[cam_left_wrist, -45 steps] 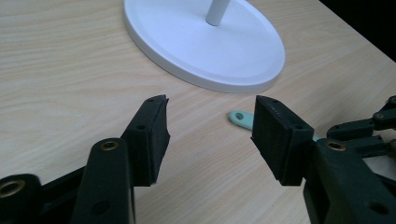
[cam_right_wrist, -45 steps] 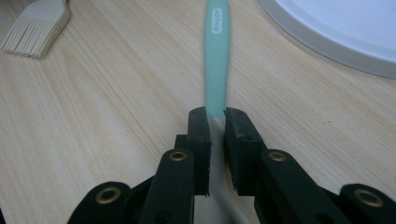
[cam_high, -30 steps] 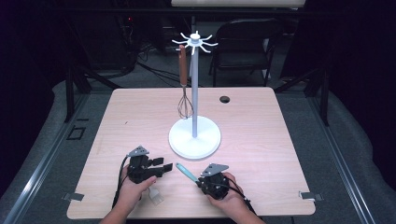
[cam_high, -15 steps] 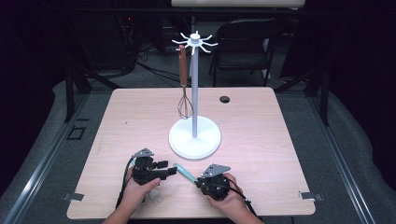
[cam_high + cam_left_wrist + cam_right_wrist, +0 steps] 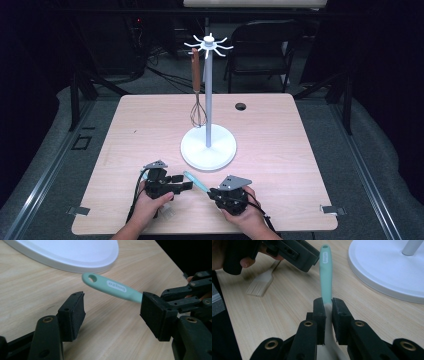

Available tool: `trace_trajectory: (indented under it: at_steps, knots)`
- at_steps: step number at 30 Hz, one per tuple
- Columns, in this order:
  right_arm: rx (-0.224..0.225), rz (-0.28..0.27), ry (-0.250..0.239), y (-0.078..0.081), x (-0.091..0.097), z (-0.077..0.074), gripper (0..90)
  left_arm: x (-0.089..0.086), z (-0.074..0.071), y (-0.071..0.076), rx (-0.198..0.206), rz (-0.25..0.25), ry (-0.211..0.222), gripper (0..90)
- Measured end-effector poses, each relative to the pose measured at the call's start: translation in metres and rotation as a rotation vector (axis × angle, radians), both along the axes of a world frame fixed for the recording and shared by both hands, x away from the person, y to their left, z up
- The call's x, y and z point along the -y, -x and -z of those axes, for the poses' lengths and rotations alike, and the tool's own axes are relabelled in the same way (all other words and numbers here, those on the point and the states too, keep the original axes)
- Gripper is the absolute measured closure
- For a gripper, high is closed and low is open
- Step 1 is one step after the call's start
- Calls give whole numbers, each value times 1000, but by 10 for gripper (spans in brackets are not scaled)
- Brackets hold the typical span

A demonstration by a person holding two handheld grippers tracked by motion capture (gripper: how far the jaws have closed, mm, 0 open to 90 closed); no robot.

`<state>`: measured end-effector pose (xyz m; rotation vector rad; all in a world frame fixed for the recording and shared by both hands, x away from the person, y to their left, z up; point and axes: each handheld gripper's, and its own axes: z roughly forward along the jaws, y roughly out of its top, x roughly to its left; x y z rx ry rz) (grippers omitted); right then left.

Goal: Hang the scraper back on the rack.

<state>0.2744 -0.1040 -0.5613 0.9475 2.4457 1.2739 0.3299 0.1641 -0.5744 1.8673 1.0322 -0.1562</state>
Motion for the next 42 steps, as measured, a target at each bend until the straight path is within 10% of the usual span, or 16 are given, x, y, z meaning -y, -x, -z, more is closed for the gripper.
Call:
trace_trajectory:
  at_steps: [14, 42]
  knots:
    - [18, -52, -34, 4, -6, 1, 817, 5, 1, -1, -27, 31, 74, 348]
    - [-30, -73, 7, 2, -12, 9, 783, 4, -1, 0, 20, 4, 43, 551]
